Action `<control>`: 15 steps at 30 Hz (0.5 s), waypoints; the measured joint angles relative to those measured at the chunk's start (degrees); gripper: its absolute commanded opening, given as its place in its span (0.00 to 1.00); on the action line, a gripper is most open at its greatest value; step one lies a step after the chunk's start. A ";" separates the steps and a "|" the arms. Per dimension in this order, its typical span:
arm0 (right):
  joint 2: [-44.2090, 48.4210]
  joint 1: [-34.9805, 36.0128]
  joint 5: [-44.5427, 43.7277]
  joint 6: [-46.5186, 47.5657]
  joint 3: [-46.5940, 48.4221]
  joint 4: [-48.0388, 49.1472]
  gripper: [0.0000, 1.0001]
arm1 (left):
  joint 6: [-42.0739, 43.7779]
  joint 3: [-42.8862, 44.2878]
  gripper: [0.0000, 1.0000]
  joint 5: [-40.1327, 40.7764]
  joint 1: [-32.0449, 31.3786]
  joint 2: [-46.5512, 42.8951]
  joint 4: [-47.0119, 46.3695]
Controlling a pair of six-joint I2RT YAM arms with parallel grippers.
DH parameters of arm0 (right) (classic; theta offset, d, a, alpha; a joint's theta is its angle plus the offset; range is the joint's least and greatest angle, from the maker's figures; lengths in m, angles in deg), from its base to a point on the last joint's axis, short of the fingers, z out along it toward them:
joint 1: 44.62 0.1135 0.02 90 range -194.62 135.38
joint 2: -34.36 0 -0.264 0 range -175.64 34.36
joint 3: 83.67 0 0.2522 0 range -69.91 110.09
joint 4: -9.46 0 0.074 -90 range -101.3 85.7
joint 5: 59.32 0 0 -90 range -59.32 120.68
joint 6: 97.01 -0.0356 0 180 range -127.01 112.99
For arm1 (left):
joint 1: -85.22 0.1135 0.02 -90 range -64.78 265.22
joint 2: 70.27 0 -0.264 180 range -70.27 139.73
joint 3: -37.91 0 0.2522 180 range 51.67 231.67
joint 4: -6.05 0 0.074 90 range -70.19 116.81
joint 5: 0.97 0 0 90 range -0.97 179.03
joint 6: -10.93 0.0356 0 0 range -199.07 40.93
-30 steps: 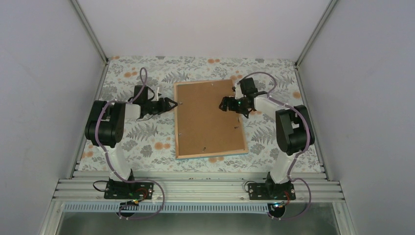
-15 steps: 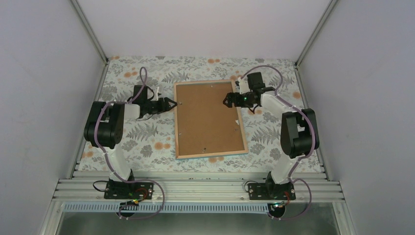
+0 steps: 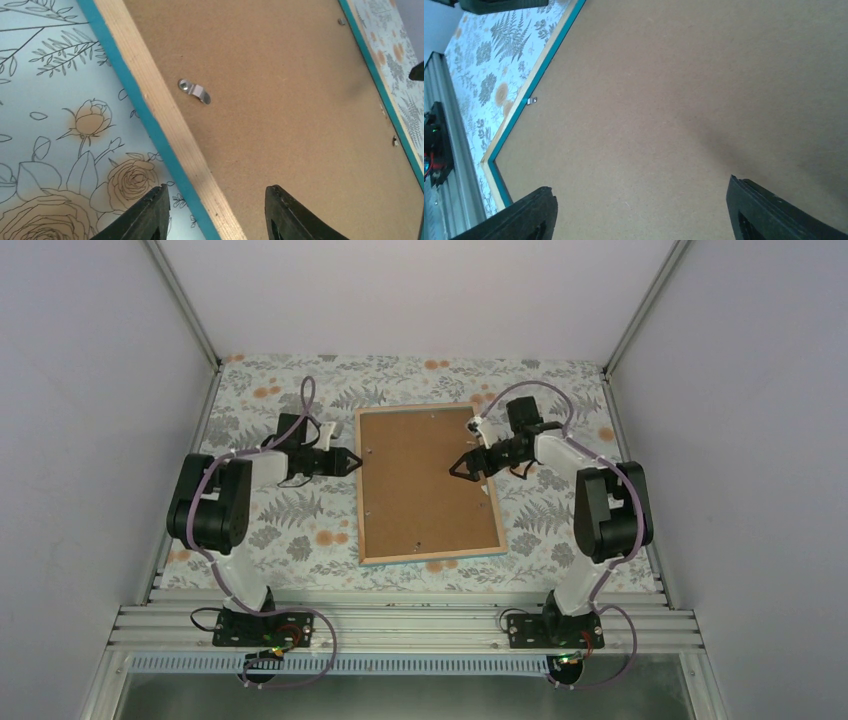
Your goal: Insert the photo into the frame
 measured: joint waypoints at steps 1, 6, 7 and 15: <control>-0.20 0.00 0.66 0.48 -0.44 0.00 0.79 | 0.79 0.09 0.45 0.22 0.00 0.09 0.70; -2.51 0.00 3.48 0.66 -3.04 1.79 0.74 | 4.42 4.09 0.41 1.66 -0.66 3.04 4.46; -2.82 0.00 3.76 0.63 -3.63 2.12 0.74 | 4.94 4.79 0.39 2.01 -0.90 3.56 4.90; -4.11 -0.11 5.40 -0.35 -8.52 5.70 0.70 | 9.25 9.73 0.34 5.75 -2.38 7.23 9.40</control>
